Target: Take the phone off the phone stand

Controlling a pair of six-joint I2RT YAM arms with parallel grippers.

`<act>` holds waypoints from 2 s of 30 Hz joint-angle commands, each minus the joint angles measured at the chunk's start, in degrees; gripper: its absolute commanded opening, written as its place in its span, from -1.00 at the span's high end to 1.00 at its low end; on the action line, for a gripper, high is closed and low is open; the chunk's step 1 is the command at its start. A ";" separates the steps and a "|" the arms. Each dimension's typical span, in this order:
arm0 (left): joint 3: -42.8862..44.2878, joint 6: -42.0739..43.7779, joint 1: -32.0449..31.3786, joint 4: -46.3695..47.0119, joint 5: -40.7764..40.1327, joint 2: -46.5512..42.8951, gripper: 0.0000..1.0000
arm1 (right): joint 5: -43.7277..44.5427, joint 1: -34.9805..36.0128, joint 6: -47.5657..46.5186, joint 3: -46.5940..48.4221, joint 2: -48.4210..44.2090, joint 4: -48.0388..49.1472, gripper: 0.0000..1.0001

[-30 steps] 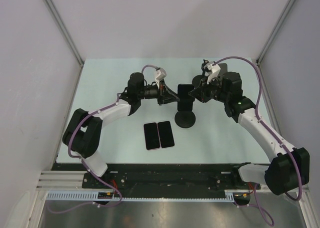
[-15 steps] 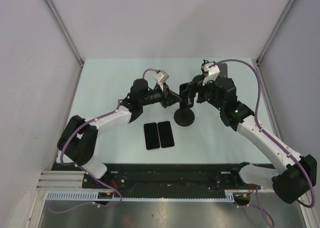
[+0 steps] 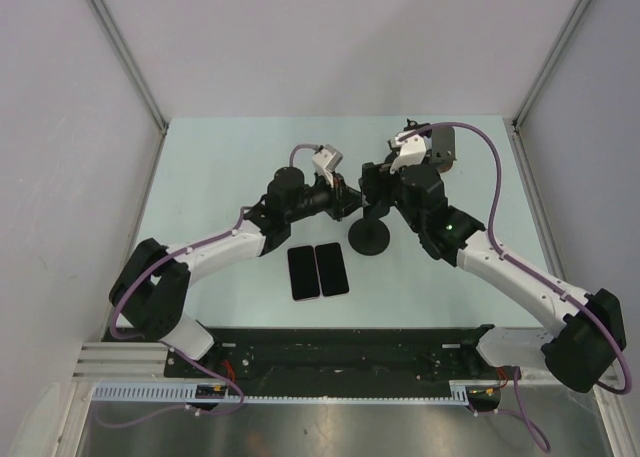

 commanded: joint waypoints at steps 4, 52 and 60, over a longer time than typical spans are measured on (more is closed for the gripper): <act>0.01 -1.10 -1.43 2.30 -0.90 -2.69 0.99 | -3.09 0.15 -2.52 0.36 3.91 5.75 -1.00; 0.63 1.89 6.83 -0.16 16.42 -3.20 -0.26 | -43.52 -19.71 -2.26 0.36 0.76 1.27 1.00; -1.74 1.71 6.31 -0.51 11.50 -11.38 -0.82 | -43.96 -19.36 -0.15 2.99 -3.73 -1.19 1.00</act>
